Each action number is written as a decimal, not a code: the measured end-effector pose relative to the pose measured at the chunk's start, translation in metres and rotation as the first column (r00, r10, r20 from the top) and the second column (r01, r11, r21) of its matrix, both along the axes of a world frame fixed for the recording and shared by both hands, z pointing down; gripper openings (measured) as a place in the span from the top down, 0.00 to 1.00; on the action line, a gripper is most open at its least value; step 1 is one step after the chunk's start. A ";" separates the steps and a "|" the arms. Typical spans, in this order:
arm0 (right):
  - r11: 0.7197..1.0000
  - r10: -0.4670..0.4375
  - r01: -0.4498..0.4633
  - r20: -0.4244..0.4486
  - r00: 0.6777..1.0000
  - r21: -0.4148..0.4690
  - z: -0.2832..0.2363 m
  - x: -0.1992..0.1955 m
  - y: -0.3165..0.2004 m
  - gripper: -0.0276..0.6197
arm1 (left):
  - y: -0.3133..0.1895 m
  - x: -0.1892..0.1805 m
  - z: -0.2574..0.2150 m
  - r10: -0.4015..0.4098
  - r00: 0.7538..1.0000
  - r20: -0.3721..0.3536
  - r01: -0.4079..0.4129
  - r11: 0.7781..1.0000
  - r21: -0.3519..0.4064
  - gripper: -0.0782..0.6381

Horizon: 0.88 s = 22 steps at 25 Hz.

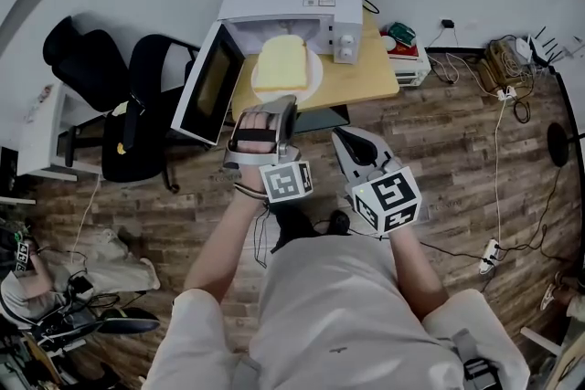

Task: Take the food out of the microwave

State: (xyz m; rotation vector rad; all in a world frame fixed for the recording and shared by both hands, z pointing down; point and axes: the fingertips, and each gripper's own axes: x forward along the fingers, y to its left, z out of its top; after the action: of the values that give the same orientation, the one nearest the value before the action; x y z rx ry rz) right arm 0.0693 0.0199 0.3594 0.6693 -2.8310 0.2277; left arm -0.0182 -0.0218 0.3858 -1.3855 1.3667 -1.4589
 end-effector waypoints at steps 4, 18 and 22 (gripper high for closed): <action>1.000 0.001 -0.001 -0.010 1.000 0.004 0.003 -0.003 0.000 0.96 | -0.002 -0.001 -0.001 0.008 1.000 0.001 -0.008 1.000 0.005 0.87; 1.000 0.004 -0.003 -0.013 1.000 0.022 0.000 0.000 0.000 0.96 | -0.002 0.000 -0.005 0.020 1.000 0.022 -0.020 1.000 0.014 0.87; 1.000 0.006 -0.005 -0.011 1.000 0.025 -0.001 0.004 -0.002 0.96 | -0.004 0.001 -0.005 0.017 1.000 0.025 -0.018 1.000 0.016 0.87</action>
State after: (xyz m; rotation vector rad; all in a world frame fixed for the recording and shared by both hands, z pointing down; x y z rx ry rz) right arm 0.0732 0.0177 0.3585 0.6818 -2.8264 0.1888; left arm -0.0170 -0.0255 0.3808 -1.3620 1.3449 -1.4458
